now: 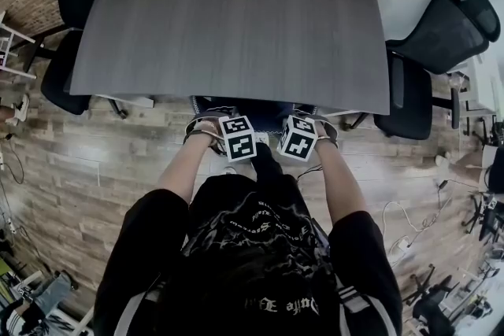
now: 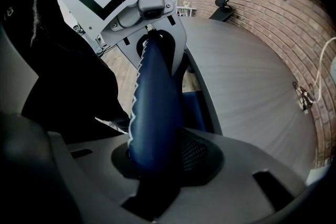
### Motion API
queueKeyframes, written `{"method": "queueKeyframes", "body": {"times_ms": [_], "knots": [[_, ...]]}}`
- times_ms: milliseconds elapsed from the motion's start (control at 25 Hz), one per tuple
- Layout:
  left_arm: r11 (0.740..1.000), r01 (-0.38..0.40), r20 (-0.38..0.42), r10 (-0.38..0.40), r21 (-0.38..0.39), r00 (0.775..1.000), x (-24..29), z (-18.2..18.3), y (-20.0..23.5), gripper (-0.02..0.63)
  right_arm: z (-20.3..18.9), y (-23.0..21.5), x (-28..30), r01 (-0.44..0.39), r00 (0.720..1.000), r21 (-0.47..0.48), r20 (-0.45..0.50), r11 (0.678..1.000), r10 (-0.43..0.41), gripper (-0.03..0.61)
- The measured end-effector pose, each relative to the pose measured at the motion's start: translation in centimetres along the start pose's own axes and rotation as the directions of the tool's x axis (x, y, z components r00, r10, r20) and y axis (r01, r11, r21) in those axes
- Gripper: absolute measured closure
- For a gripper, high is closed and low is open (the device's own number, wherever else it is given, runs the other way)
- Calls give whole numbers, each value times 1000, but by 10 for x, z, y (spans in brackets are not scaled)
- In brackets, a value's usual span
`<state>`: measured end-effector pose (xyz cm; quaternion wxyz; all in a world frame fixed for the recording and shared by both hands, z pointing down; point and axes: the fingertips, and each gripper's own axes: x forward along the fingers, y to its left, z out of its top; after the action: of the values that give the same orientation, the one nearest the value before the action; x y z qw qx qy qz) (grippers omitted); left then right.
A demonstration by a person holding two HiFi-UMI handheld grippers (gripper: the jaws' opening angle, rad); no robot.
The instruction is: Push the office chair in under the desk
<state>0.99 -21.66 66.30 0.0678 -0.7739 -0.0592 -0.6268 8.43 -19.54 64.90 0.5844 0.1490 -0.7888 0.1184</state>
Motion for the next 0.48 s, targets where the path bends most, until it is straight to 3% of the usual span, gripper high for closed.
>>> {"method": "queueKeyframes", "body": {"times_ms": [480], "knots": [[1000,-12,4,12,-4,1000,0,-6,-3,491,5,5,3,-1,1000,-5,2,1000,1,471]]}}
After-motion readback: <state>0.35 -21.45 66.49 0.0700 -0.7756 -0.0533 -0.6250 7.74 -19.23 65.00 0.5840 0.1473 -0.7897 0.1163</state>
